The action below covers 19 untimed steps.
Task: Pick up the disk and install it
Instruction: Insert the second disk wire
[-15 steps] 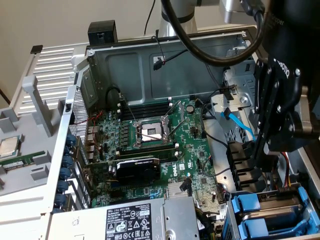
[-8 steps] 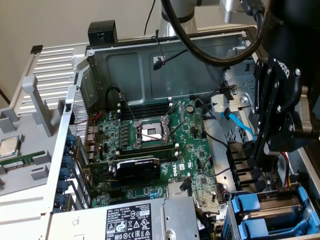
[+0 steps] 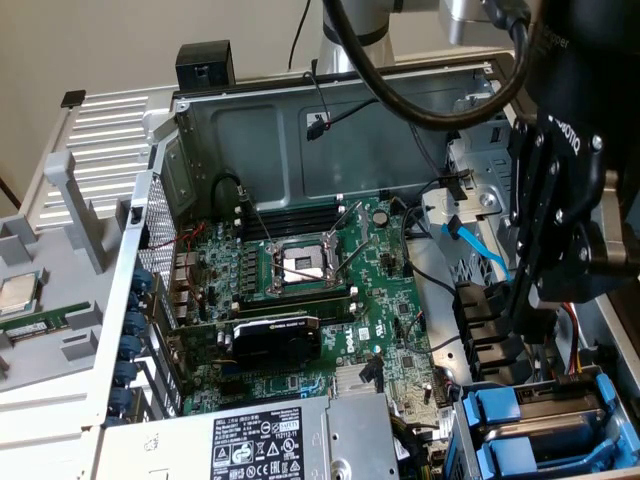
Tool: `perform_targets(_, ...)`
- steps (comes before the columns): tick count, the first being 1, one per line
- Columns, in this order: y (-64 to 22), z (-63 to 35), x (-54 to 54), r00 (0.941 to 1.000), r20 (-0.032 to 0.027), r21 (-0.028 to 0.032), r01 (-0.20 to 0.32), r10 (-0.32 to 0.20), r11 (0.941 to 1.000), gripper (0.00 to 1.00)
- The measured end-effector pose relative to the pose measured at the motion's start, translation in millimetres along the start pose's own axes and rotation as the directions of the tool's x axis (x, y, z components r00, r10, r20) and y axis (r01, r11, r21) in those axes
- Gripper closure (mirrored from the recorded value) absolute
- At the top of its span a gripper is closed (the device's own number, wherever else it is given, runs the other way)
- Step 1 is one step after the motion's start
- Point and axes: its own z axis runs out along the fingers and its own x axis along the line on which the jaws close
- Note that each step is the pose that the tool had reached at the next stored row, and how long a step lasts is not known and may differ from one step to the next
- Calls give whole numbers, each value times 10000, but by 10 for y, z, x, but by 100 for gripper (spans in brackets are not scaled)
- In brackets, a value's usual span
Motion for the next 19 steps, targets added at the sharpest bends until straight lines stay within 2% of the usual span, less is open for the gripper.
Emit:
perform_targets(3,-4,-44,31,10000,16,-2,3,-3,10000,84)
perform_targets(4,-6,-50,45,10000,43,-6,5,-5,10000,84)
perform_targets(5,-10,-51,63,9999,100,-13,11,-11,10000,84)
perform_targets(6,-13,-49,82,9998,185,-25,19,-18,10000,84)
perform_targets(8,-20,-44,117,9991,428,-57,43,-41,10000,84)
perform_targets(10,-26,-39,153,9975,705,-92,71,-65,9999,84)
perform_targets(11,-29,-36,167,9968,802,-105,82,-74,9999,84)
perform_targets(12,-30,-35,176,9963,851,-111,86,-76,9999,84)
perform_targets(15,-48,-33,197,9958,910,-119,93,-82,9999,84)
perform_targets(19,-102,-34,217,9958,917,-132,96,-84,9999,84)
